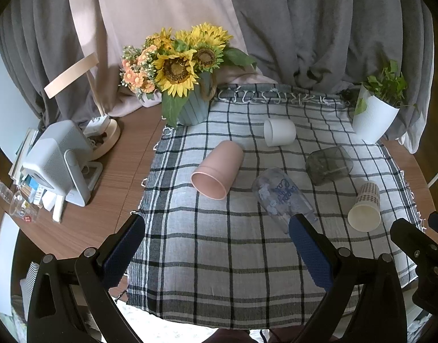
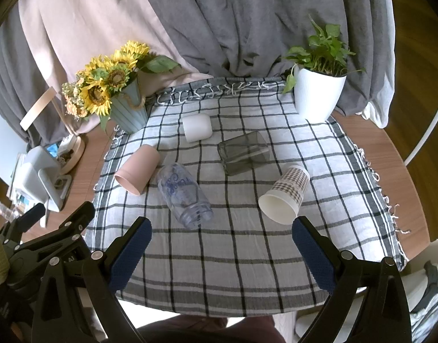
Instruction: Flip cup upside down
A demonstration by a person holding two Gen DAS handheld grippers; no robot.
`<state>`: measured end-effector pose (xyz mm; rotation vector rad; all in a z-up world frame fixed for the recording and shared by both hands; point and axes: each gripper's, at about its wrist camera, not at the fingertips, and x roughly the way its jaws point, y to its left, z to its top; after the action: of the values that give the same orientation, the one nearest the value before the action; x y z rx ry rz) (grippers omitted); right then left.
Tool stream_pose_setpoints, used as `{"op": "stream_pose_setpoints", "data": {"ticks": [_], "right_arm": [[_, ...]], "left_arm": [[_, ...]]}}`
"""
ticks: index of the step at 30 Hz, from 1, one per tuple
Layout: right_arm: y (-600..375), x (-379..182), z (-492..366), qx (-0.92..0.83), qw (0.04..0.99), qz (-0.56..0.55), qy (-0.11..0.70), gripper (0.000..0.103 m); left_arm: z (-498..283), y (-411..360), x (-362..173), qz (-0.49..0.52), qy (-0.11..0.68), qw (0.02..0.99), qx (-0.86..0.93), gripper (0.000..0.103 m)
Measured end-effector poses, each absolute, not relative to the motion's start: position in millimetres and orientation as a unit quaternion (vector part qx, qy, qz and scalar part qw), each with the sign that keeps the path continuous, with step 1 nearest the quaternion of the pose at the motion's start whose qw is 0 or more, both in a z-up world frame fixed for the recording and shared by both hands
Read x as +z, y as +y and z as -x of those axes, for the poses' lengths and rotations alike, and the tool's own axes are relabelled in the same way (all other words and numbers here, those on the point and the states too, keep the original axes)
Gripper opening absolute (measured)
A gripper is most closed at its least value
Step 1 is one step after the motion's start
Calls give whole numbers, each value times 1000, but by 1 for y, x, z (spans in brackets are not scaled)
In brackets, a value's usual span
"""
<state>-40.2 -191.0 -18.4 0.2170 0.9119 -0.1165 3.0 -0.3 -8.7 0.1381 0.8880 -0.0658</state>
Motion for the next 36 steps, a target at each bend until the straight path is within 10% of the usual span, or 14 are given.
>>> {"op": "stream_pose_setpoints", "data": {"ticks": [36], "right_arm": [[-193,-30,25,-43,883,-112,455,99]], "left_arm": [[-26,4,-32,-67,465,883,-19,103]]}}
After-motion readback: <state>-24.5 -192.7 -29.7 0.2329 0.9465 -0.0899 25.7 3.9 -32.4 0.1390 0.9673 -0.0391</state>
